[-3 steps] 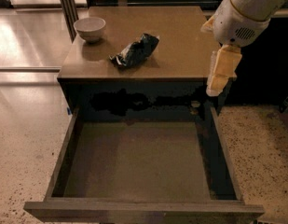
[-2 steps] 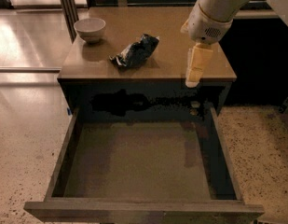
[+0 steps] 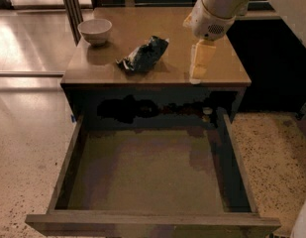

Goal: Place blue chip bag into top drawer

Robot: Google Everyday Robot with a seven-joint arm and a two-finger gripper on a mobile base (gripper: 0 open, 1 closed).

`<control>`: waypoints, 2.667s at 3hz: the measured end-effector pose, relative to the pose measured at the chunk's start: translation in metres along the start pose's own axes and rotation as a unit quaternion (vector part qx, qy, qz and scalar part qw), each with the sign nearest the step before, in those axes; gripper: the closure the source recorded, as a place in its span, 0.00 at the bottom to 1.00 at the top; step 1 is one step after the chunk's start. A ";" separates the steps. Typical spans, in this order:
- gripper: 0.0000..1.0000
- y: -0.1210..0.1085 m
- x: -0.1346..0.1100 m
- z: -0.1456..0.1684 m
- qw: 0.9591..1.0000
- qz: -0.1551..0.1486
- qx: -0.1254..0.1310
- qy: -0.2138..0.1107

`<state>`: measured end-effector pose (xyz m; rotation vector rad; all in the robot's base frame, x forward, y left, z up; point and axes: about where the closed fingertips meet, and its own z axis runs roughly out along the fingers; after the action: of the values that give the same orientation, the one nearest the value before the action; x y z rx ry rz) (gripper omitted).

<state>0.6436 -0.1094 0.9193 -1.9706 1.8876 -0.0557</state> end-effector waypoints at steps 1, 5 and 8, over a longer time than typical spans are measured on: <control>0.00 -0.048 -0.024 0.026 0.998 -0.050 0.019 -0.013; 0.47 -0.087 -0.069 0.096 0.993 -0.110 -0.017 -0.045; 1.00 -0.088 -0.075 0.099 0.992 -0.099 -0.019 -0.082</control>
Offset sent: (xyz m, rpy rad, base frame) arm 0.1362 0.0997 -0.0347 0.0272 -0.0414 0.2674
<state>0.7509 -0.0113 0.8753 -2.1122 1.5981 0.0845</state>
